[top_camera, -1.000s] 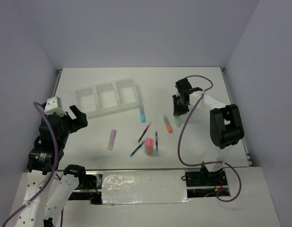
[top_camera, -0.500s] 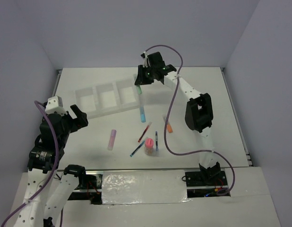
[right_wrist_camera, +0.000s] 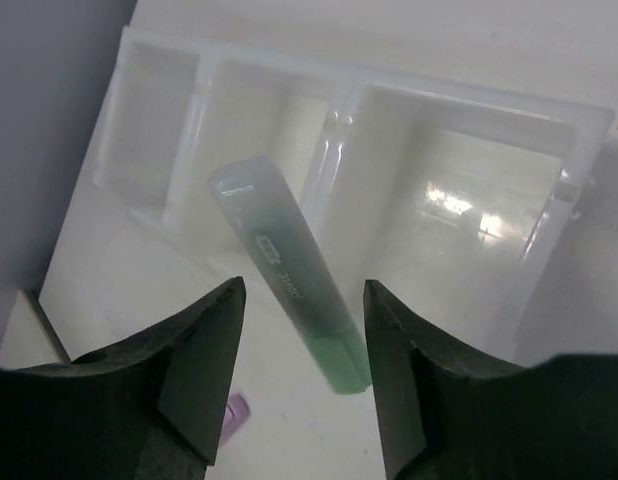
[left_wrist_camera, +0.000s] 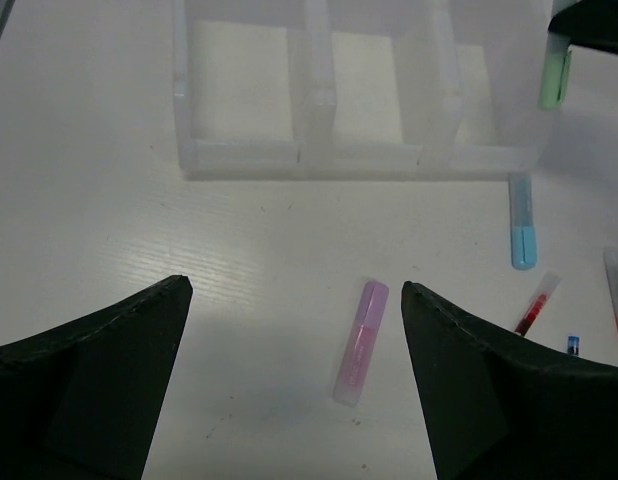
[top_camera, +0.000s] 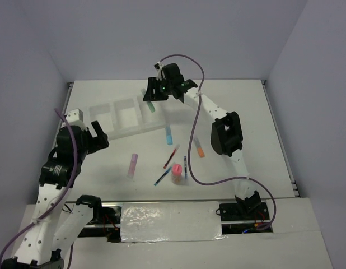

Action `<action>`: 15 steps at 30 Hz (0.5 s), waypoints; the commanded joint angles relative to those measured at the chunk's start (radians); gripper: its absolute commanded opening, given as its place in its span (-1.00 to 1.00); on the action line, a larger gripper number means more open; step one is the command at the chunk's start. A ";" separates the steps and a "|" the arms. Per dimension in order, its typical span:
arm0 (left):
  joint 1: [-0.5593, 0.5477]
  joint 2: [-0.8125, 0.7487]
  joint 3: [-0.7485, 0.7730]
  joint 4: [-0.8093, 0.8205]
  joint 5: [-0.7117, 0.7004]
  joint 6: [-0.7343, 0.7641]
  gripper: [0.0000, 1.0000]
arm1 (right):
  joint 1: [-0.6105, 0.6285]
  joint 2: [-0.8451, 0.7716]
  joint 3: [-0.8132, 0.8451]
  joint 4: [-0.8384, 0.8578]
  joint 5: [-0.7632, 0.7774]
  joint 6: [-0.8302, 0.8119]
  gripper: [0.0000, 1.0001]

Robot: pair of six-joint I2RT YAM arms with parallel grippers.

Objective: Sort the stationery into containers
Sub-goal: Place the pen in the storage box, then pick up the pen from the center of the board.

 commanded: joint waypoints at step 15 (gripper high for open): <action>-0.402 0.488 -0.048 0.074 0.009 -0.279 0.96 | 0.003 -0.381 -0.246 -0.044 0.250 -0.045 0.99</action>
